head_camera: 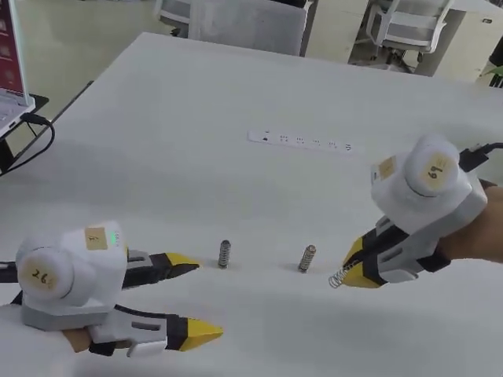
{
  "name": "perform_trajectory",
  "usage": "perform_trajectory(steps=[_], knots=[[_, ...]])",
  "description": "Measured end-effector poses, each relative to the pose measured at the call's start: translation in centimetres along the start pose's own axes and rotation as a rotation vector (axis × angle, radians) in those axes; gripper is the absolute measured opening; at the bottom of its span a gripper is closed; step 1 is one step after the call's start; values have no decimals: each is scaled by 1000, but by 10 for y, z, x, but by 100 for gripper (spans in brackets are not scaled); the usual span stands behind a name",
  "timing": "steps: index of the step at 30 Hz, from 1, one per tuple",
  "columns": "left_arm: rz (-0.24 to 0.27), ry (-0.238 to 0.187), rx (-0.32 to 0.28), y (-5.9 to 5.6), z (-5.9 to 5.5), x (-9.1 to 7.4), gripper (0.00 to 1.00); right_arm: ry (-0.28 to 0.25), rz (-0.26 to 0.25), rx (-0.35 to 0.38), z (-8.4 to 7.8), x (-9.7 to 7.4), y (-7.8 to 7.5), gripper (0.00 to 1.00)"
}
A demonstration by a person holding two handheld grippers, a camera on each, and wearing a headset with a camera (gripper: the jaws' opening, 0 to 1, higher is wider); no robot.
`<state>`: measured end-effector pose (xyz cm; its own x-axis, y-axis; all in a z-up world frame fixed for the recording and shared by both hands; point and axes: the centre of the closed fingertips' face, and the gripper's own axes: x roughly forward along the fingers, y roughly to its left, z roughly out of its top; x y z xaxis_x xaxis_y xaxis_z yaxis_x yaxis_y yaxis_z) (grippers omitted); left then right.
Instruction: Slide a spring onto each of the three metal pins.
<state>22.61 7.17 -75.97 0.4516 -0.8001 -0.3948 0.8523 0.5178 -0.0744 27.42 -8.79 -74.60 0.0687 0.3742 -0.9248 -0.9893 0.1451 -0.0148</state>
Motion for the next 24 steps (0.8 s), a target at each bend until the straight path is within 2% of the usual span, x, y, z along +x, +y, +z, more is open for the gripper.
perform_trajectory(steps=[10,12,16,24], knots=[[11,-16,-17,1,3,2,66,84,-128,61,-26,-11,-57,8],[7,-24,-33,0,5,3,69,101,-138,68,-30,-11,-64,8],[12,-28,-28,1,7,4,72,144,-150,64,-39,-8,-72,8],[26,-41,-33,4,8,8,80,203,-141,55,-49,2,-78,8]])
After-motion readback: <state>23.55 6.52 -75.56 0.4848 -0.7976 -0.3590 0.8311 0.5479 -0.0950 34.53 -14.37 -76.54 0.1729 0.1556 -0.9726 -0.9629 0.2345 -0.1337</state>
